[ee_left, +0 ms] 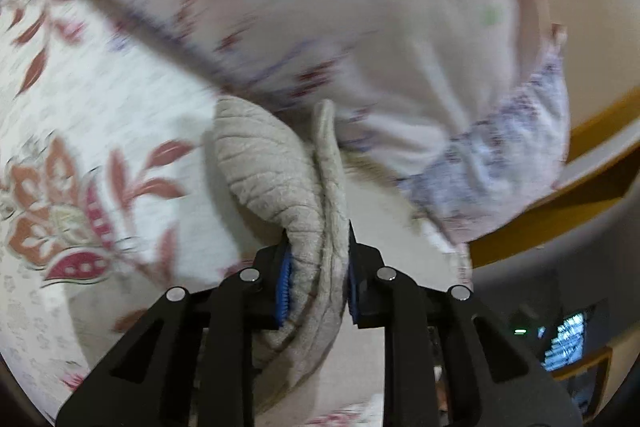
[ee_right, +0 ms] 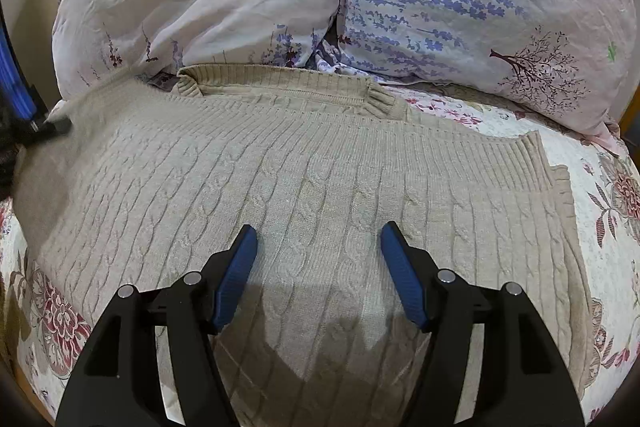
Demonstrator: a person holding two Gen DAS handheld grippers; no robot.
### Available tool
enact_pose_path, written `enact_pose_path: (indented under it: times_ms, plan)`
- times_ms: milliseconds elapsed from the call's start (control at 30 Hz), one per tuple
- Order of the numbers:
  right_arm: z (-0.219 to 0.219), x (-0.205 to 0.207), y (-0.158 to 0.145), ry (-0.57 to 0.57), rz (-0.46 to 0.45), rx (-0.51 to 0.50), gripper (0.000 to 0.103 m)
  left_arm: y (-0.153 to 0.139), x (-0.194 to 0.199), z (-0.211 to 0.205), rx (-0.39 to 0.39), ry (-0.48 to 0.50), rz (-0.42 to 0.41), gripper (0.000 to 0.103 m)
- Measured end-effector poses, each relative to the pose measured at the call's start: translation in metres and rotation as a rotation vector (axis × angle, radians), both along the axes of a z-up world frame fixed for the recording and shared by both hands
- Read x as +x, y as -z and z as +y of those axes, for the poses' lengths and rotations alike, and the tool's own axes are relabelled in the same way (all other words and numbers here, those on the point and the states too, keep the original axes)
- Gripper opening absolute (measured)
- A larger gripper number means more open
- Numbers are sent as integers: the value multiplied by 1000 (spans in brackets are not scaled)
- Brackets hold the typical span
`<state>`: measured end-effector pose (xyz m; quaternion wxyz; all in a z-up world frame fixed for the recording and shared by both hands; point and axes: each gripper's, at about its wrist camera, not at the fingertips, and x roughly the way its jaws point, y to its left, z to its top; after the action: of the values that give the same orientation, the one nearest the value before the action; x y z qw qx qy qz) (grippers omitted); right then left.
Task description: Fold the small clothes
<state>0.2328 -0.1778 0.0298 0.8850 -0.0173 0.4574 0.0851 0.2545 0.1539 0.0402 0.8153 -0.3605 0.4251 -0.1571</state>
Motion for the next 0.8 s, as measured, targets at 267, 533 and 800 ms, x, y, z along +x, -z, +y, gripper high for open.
enact_pose_path:
  times_ms: [267, 533, 800]
  plan:
    - [5, 2, 0, -14, -15, -52, 67, -44, 1, -48, -129, 109, -149, 20]
    - [-71, -10, -28, 52, -64, 295, 66, -57, 9, -125, -197, 237, -187, 20]
    - [-169, -23, -22, 199, -39, 640, 66, -23, 18, -221, -199, 372, -127, 20]
